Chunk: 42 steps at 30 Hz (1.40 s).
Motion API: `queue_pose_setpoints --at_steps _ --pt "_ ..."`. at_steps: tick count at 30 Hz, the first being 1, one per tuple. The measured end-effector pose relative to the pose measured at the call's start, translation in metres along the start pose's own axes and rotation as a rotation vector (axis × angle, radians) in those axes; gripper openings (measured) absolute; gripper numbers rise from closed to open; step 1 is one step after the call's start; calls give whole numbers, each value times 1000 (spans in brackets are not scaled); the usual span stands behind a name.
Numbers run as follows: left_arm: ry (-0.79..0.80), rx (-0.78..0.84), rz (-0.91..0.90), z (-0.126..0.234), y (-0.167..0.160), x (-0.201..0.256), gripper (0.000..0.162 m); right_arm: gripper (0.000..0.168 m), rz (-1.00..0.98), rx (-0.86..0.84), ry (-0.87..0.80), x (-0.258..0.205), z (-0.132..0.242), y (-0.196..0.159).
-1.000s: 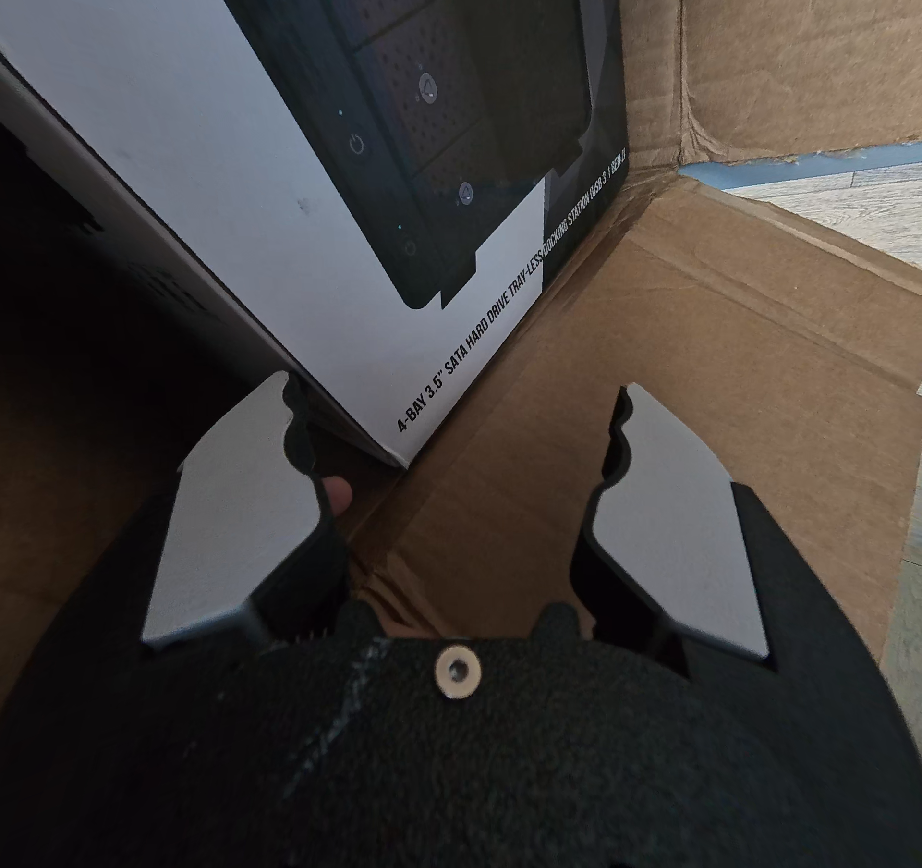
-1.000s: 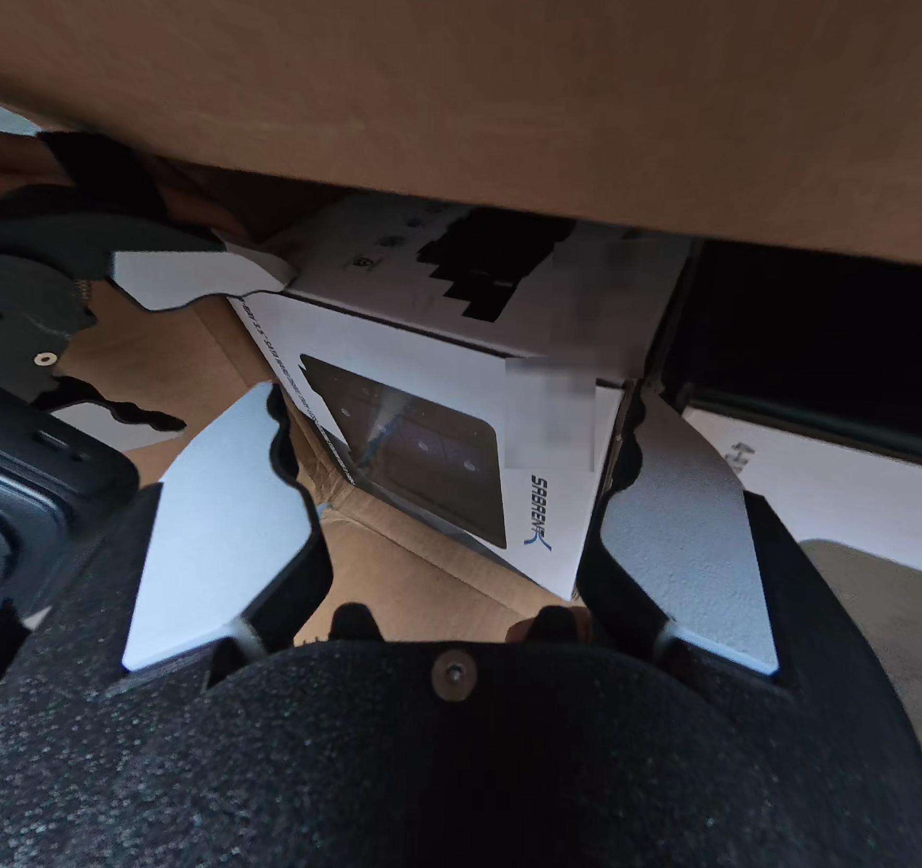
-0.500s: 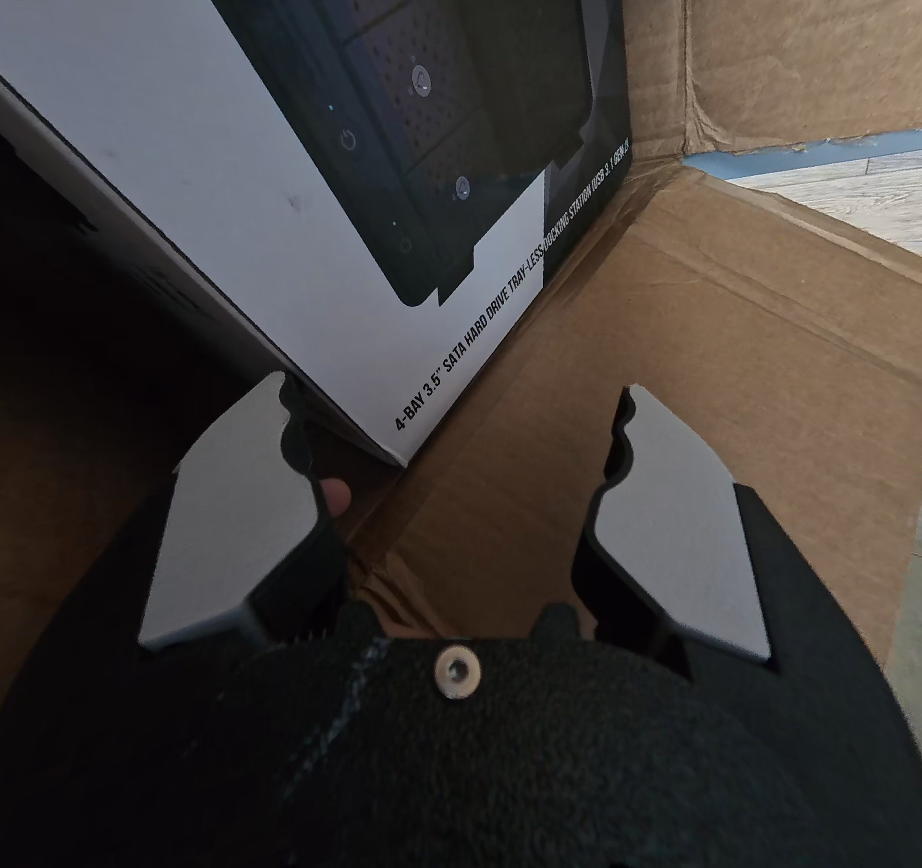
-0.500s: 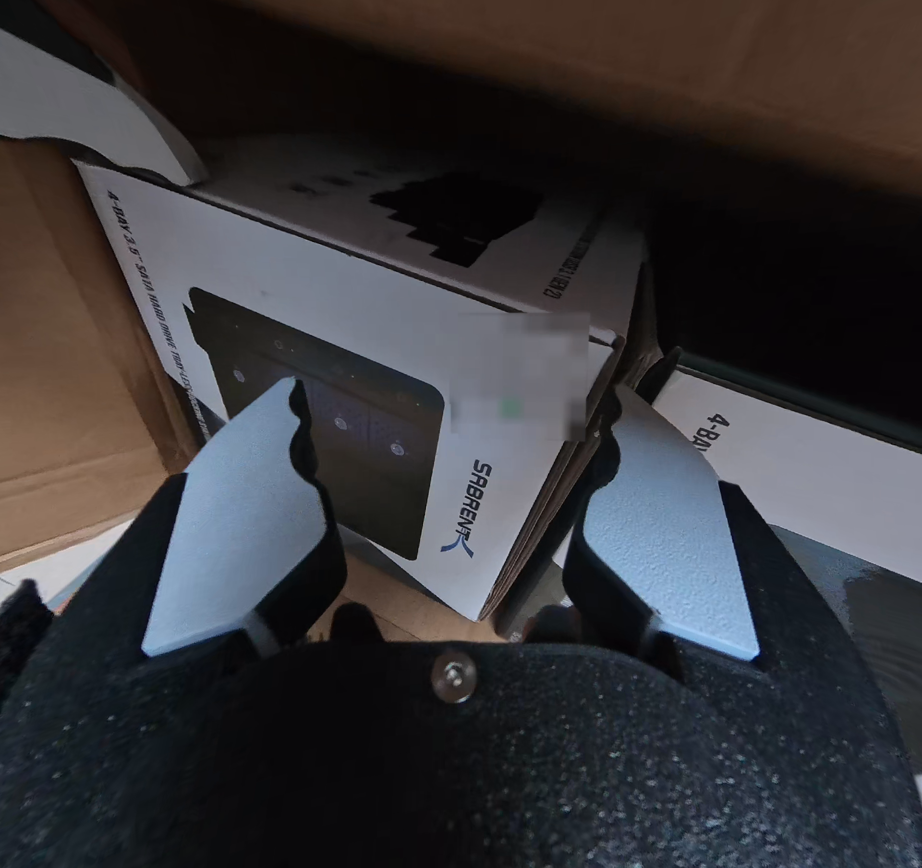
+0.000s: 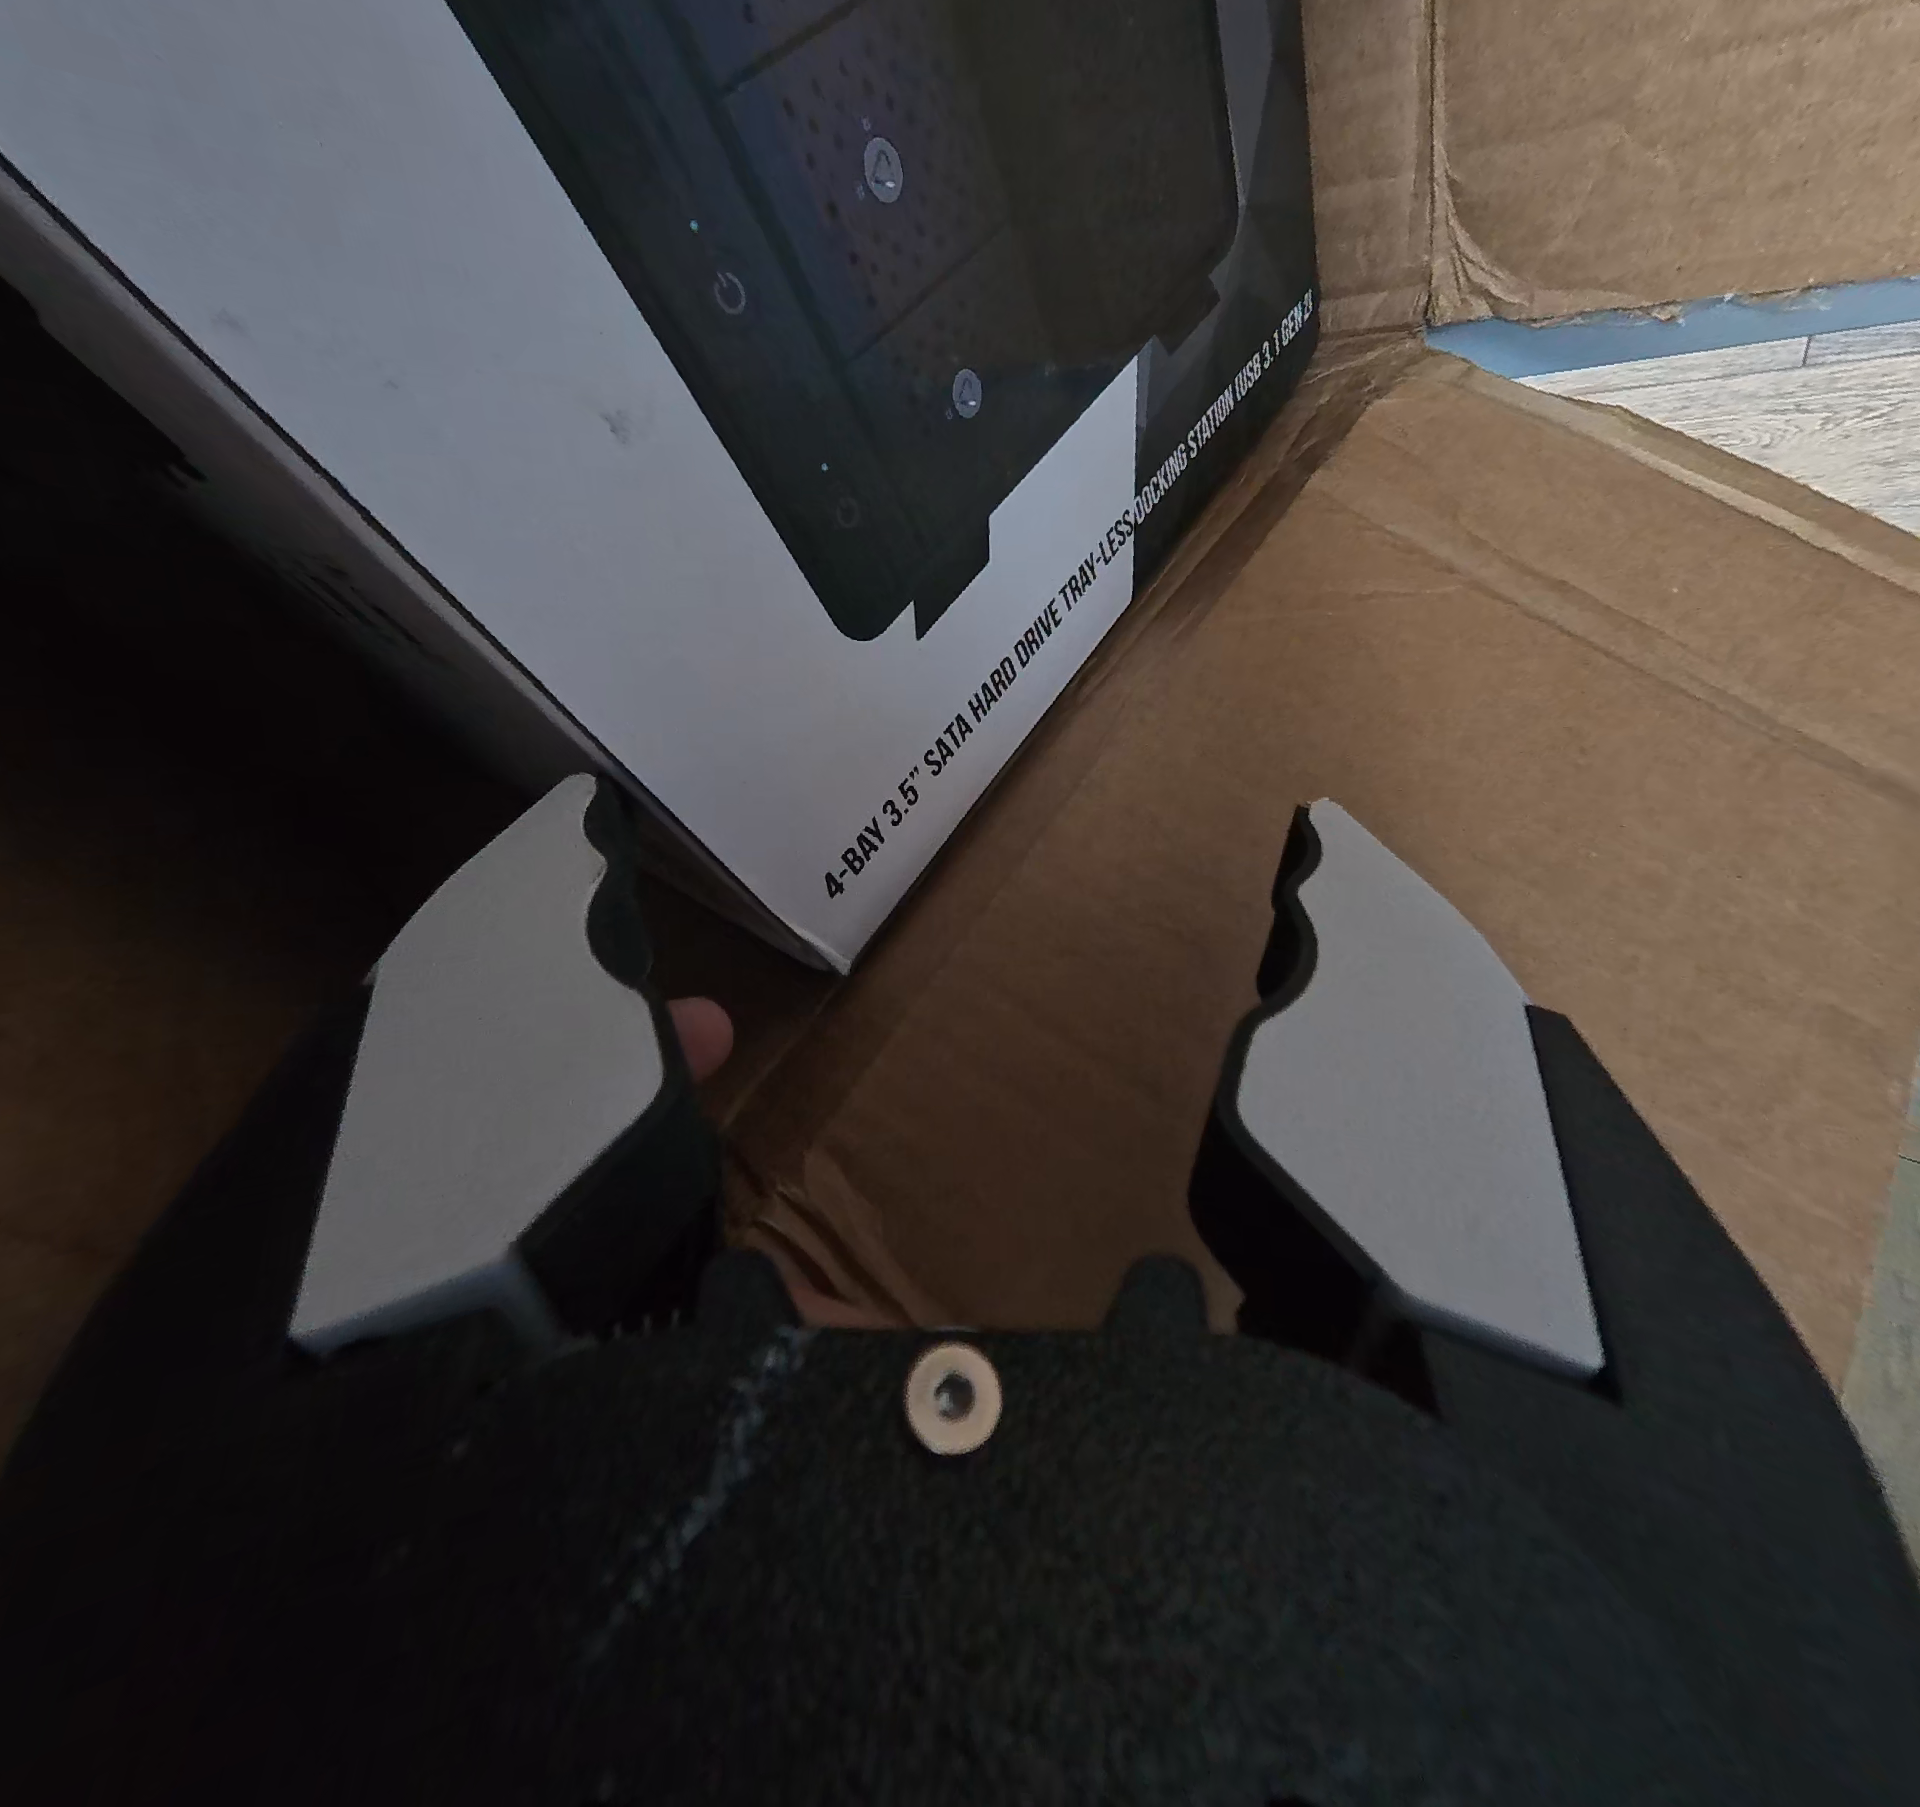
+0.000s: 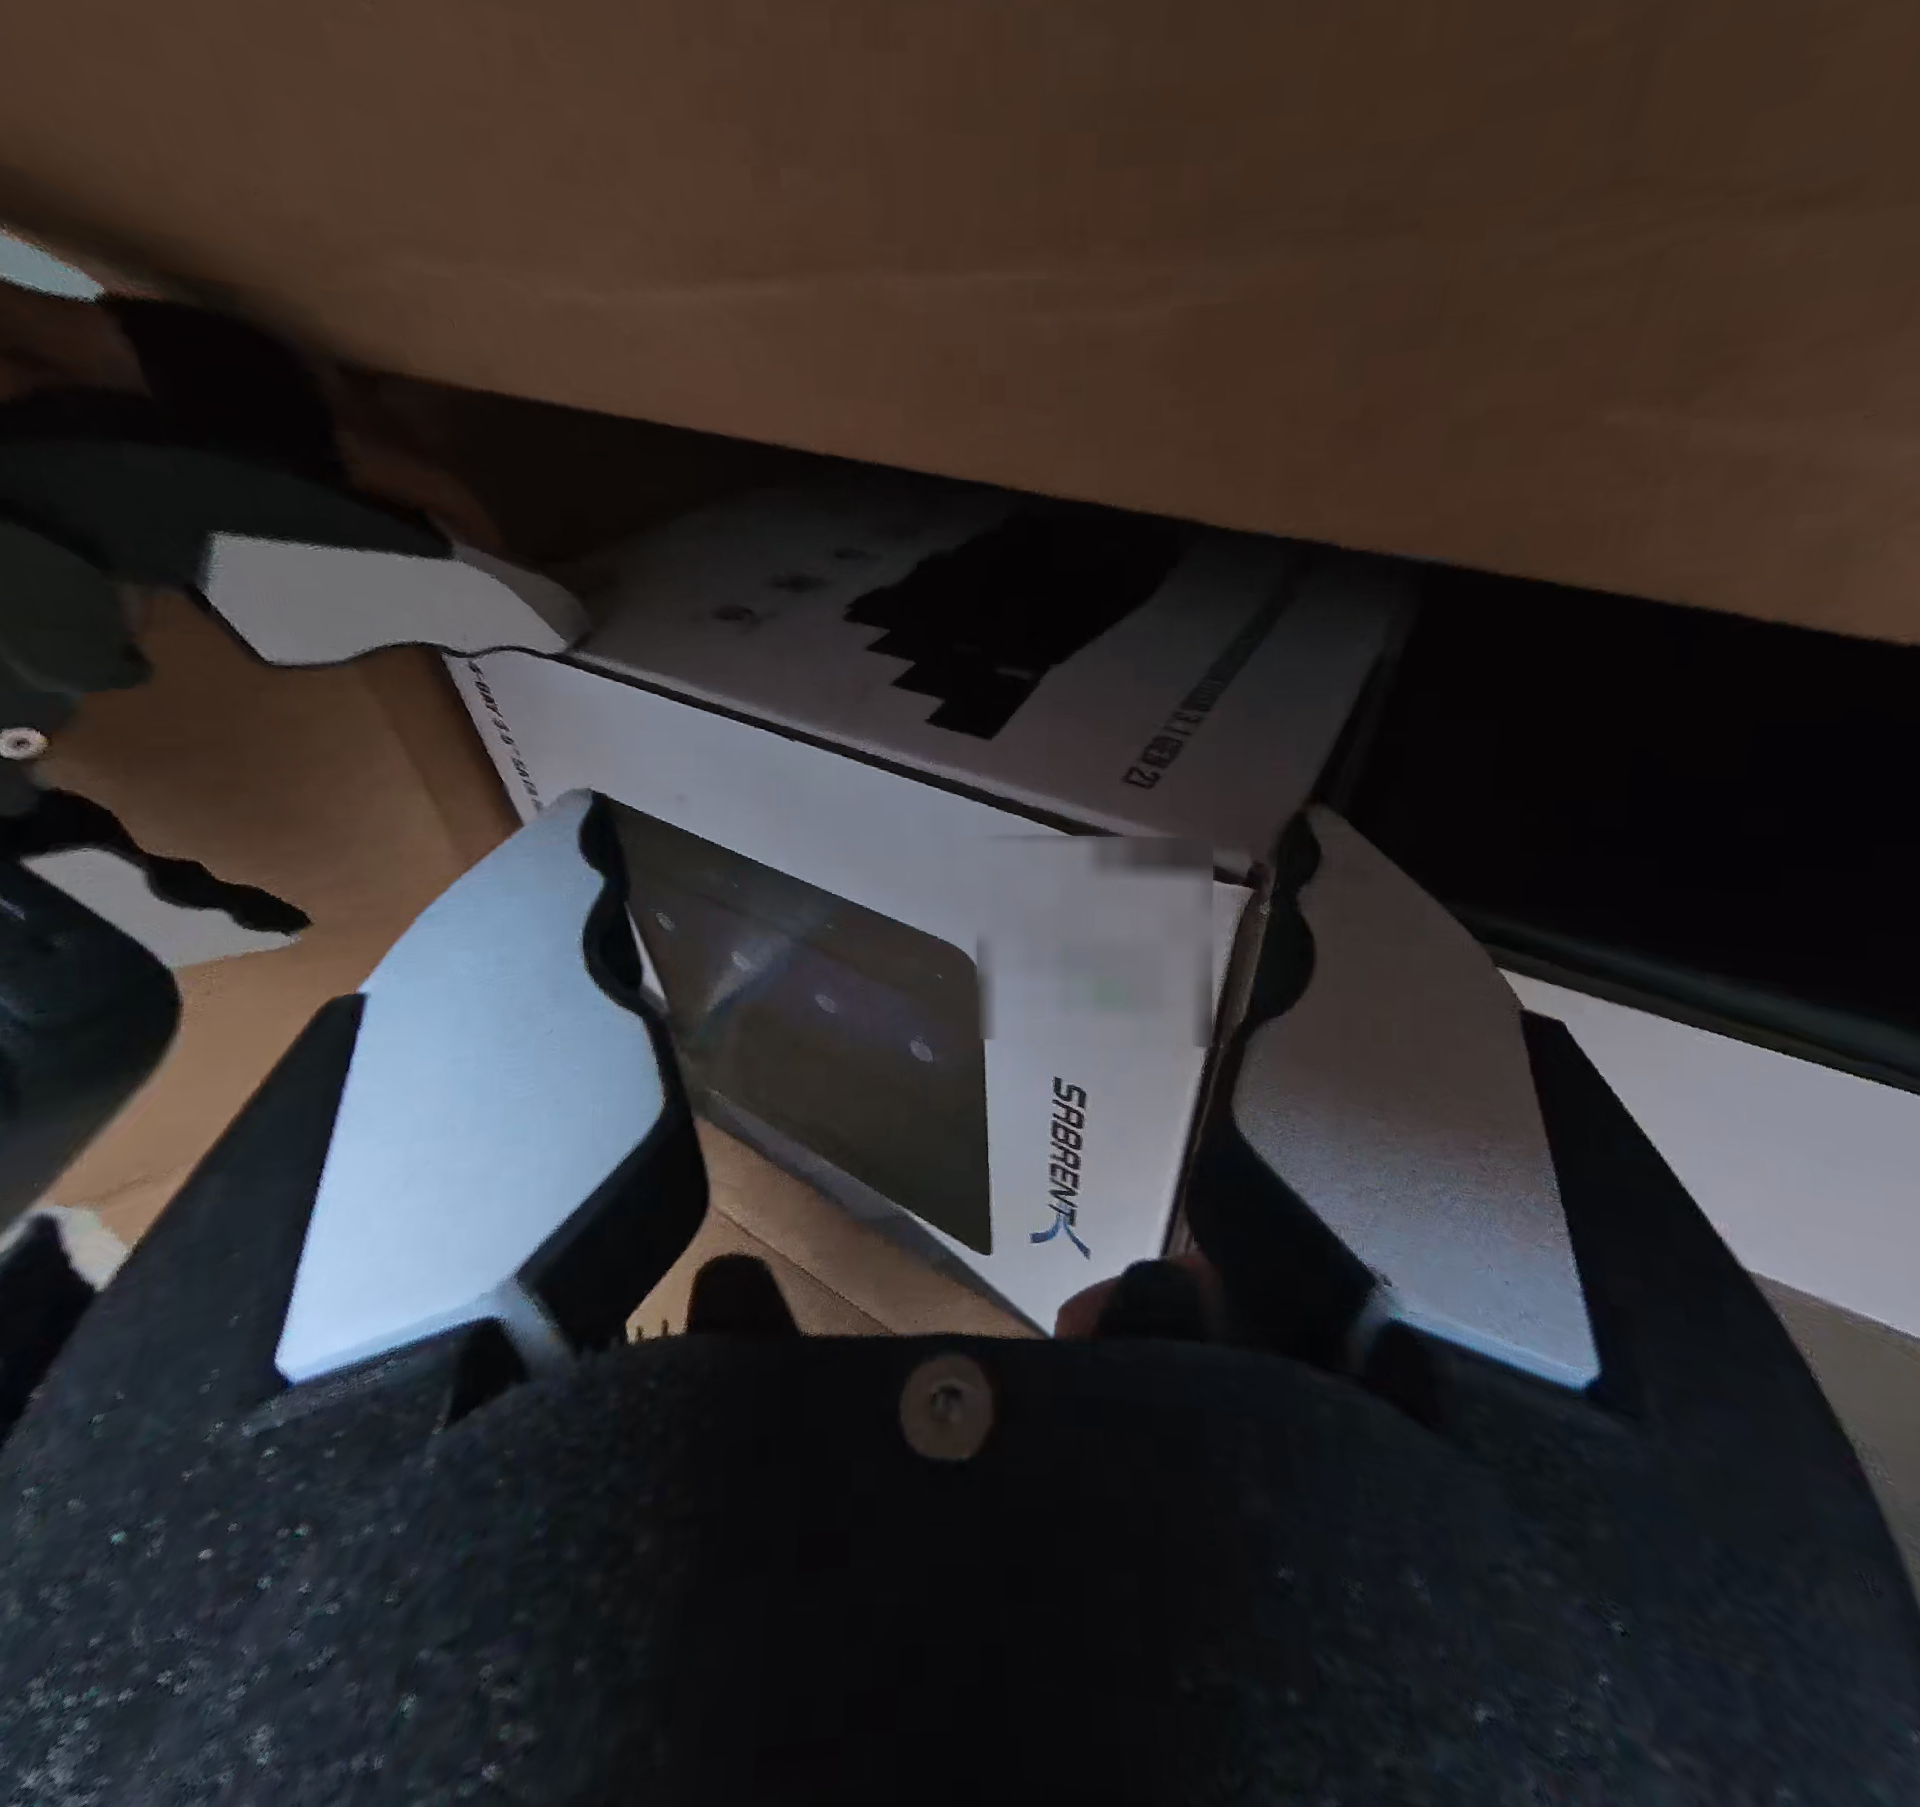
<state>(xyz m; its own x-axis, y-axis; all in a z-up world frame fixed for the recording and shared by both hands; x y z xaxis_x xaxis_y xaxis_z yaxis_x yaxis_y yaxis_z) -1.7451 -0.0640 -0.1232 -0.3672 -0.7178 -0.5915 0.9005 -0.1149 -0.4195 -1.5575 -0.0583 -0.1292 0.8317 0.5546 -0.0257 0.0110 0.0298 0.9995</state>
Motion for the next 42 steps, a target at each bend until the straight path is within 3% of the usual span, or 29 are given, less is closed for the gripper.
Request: queue_pose_setpoints --at_steps 5,10,13,18,23,28,36,42 --pt "-1 -6 4 0 1 0 116 115 -57 -46 -51 -3 -3 6" --pt "-5 -9 -5 0 0 1 117 122 82 -73 -114 -10 -9 -3" --pt "-10 -6 -6 0 0 0 117 110 57 -24 -87 -2 -3 -4" --pt "-8 -6 -6 0 0 1 117 127 396 -113 -85 -7 -5 -23" --pt "-2 -5 -8 0 -1 1 117 119 493 -184 -100 -8 2 -22" --pt "4 -5 -11 0 -1 1 117 117 396 -191 -58 -10 5 -42" --pt "4 -8 -10 0 -1 1 117 108 62 -25 -27 -4 10 -24" --pt "4 -9 -10 0 -1 1 117 102 -27 38 23 4 14 -15"
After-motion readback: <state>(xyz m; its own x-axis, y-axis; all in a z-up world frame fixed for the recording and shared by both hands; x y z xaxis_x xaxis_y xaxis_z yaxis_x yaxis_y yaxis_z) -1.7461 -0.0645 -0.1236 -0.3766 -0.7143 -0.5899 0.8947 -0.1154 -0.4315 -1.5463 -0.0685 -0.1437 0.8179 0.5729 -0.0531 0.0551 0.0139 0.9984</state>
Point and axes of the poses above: each gripper's, where its closed fingertips meet, z back along the fingers, y out of its top, x = y × z across the jaws, the point moved 8 cm from there along z, back along the fingers, and after that the axes turned 3 degrees about x, right-handed, at the moved point
